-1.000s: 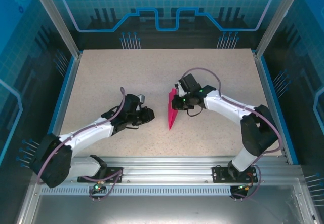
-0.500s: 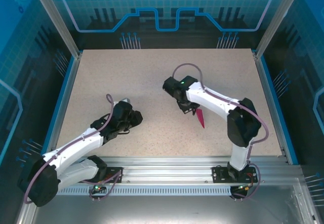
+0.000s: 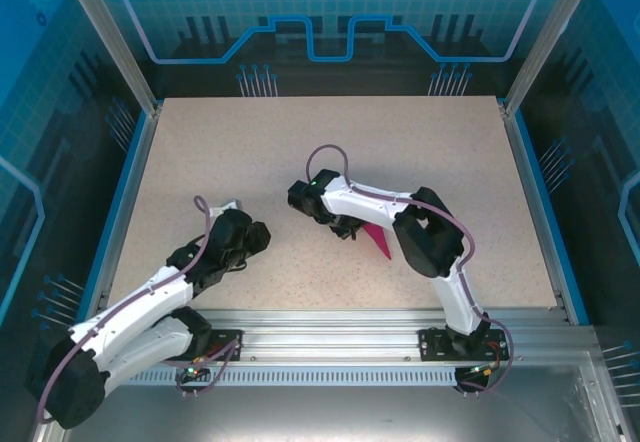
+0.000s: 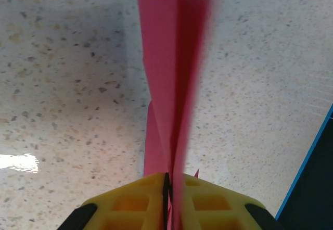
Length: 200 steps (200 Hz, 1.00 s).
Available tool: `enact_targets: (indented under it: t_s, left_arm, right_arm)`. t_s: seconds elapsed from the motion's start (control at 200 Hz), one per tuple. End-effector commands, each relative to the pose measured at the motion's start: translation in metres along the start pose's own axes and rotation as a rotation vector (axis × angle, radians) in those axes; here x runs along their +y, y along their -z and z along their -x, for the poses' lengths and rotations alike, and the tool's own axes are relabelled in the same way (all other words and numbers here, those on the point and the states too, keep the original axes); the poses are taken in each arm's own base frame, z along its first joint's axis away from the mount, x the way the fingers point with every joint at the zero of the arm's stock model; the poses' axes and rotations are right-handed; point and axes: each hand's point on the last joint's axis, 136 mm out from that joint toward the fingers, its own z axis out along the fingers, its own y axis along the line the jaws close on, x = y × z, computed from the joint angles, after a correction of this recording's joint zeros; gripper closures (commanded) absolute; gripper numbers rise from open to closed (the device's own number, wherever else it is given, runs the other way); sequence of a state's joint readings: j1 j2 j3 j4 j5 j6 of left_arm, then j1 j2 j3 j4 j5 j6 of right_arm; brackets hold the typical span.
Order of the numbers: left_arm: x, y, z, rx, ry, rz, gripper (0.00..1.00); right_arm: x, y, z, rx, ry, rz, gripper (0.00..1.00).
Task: Fold a paper plane with a square sheet of paper (pick it up from the middle)
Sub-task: Turn over the paper at the center of the table.
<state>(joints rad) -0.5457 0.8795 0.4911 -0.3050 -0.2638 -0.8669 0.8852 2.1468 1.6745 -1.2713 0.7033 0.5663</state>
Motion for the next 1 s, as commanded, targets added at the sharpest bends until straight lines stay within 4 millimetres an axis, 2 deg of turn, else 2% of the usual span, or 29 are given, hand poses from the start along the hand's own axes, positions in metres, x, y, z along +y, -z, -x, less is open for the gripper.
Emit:
enact_targets:
  t_s: [0.0,0.17,0.29,0.39,0.61,0.71,0.865,0.995]
  left_arm:
    - [0.014,0.003,0.002,-0.027,0.025,0.041,0.66]
    - [0.017,0.005,0.001,-0.027,0.032,0.04,0.64]
    - [0.02,0.005,-0.001,-0.026,0.046,0.049,0.63]
    - [0.019,0.004,-0.002,-0.02,0.049,0.045,0.62]
    - [0.015,0.003,-0.005,0.002,0.04,0.031,0.59]
    - [0.01,0.003,-0.006,0.017,0.038,0.013,0.58]
    - [0.005,0.003,-0.009,0.042,0.022,-0.001,0.55]
    - [0.003,0.002,-0.009,0.049,0.015,-0.009,0.54]
  right_arm:
    - [0.015,0.001,-0.002,0.011,-0.006,-0.004,0.87]
    - [0.042,0.0,-0.006,0.029,0.0,0.042,0.86]
    - [0.069,0.003,-0.008,0.043,-0.016,0.135,0.84]
    - [0.082,0.008,-0.006,0.044,-0.026,0.178,0.81]
    - [0.107,0.024,-0.003,0.03,-0.023,0.362,0.58]
    - [0.105,0.041,0.001,-0.021,-0.042,0.446,0.51]
    - [0.091,0.063,0.004,-0.106,-0.095,0.566,0.37]
    - [0.081,0.073,0.006,-0.147,-0.14,0.686,0.34]
